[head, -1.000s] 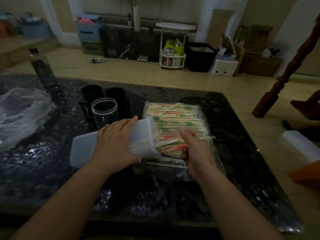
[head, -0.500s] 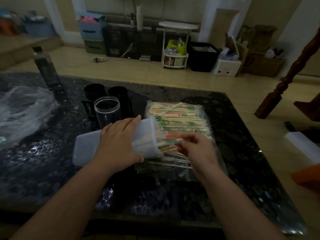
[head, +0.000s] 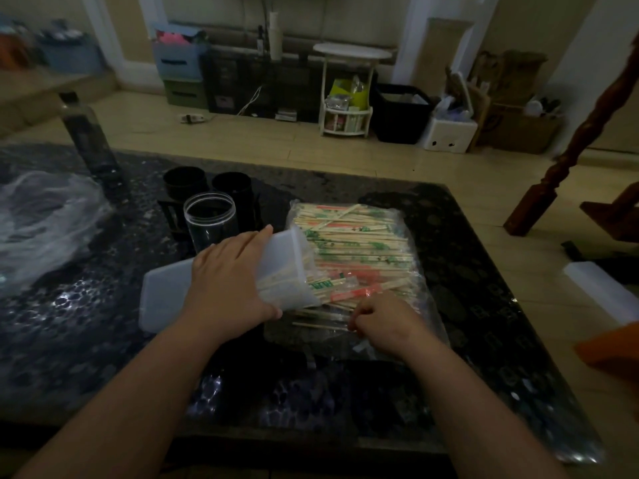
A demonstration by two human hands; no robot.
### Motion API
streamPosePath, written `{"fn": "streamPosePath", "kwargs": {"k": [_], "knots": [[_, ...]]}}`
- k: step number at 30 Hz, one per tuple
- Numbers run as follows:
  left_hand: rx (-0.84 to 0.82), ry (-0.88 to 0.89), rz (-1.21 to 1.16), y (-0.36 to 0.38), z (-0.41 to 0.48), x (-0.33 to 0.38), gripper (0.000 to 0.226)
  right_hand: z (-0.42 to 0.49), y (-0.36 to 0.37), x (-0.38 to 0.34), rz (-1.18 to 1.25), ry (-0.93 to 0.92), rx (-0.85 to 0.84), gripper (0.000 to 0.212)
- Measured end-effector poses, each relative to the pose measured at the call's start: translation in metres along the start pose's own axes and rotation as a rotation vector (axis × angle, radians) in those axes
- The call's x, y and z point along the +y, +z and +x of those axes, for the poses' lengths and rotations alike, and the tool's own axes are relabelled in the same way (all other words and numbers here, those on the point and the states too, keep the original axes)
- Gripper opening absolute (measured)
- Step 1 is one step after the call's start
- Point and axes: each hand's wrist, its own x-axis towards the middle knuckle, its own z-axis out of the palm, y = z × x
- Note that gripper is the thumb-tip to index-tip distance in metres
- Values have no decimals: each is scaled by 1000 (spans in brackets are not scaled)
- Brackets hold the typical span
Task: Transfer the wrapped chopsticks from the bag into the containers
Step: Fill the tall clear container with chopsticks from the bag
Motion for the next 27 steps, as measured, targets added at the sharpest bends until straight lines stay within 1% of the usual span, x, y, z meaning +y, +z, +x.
{"fn": "streamPosePath", "kwargs": {"k": [4,6,8,9,12,14,16,19,23,25,27], "knots": [[1,6,-1,0,-1,0,127,0,13,2,-209,90,-98,25],[-1,6,-1,0,-1,-1,127,0,22,1,-269,94,-147,30],[1,6,-5,1,-1,-1,127,0,28,0,-251,85,-184,35],[3,7,-4,1,-1,-1,127,1,30,-1,-225,94,-198,42],[10,11,-5,1,-1,-1,125,-2,33,-1,-200,144,-215,71],[6,15,4,2,-1,-2,125,-3,33,0,-205,177,-184,78],[0,16,5,2,-1,-2,125,-4,33,0,-167,177,-135,80],[-3,17,4,2,-1,-1,125,-4,38,-1,-104,135,-28,77],[-5,13,5,2,-1,-1,126,-3,47,-1,74,86,129,68],[-8,15,1,1,-1,-1,127,-1,50,-2,197,68,206,54],[-10,14,-4,0,-1,-1,127,0,50,-4,285,36,301,28]]}}
